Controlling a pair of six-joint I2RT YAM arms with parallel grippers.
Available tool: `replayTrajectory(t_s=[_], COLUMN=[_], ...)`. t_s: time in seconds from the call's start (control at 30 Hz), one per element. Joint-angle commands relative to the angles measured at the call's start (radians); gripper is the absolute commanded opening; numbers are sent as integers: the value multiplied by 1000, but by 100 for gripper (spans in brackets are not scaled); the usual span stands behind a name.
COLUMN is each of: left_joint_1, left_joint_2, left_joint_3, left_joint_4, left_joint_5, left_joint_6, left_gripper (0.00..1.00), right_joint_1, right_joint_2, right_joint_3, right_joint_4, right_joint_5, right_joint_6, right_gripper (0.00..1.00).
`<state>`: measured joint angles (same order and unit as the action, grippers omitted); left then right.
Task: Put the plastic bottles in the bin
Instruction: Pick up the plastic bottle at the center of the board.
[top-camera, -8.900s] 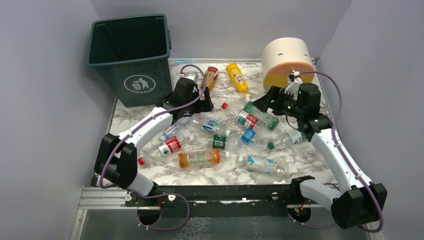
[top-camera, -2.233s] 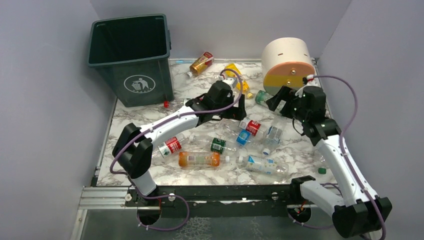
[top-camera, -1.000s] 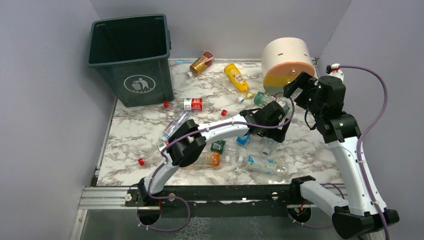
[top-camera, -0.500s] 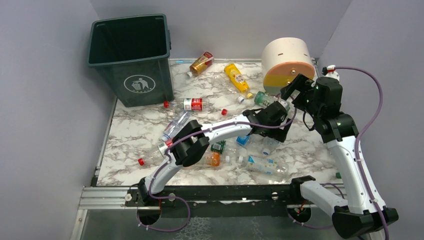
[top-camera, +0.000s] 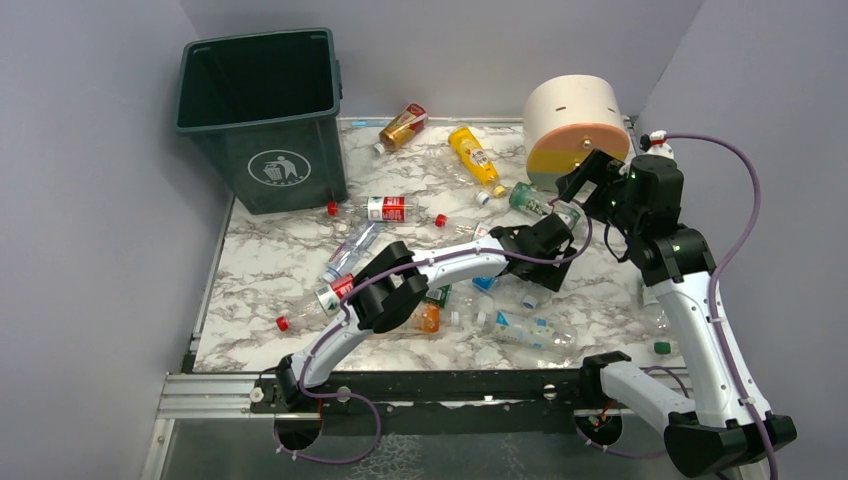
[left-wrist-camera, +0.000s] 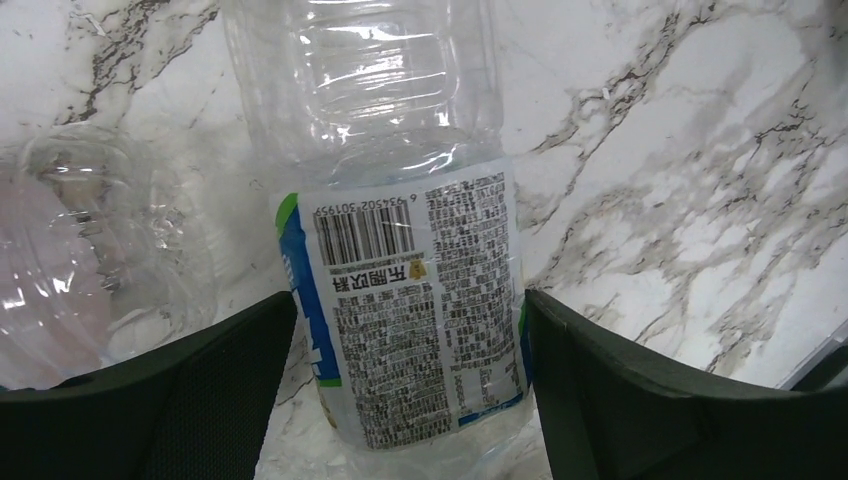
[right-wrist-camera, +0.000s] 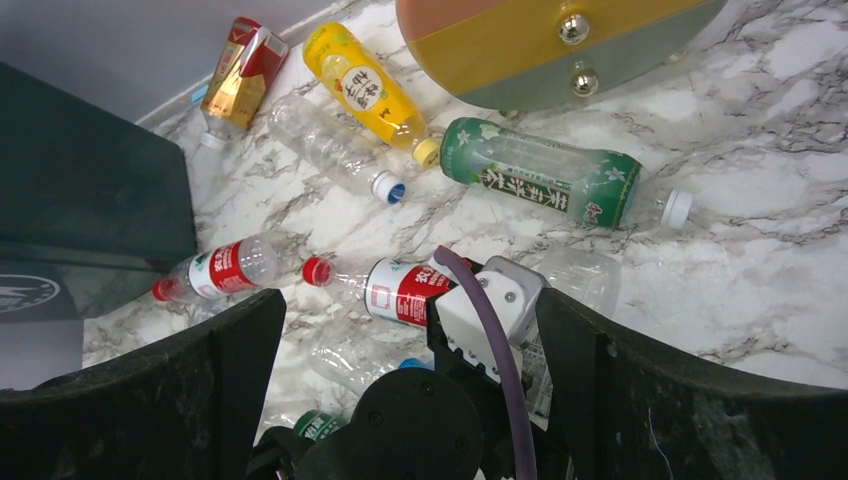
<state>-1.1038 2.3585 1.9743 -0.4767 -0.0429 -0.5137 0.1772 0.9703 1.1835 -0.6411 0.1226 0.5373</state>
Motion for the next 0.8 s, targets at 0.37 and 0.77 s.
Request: replayTrajectory(t_s=[0.37, 0.77], left_joint_1=[-9, -11], left_joint_2=[-85, -208], left_joint_3=[-39, -114], left_joint_4=[-6, 27], left_joint_5=[-79, -111], left_joint_6=[8, 25], left_gripper=[64, 64], right_joint_1=[4, 4], right_joint_2=[-17, -4], right_joint_3=[-5, 32], right_joint_4=[51, 60], right_joint_5=[-86, -138], right_joint_6=[-15, -8], right_gripper=[100, 100])
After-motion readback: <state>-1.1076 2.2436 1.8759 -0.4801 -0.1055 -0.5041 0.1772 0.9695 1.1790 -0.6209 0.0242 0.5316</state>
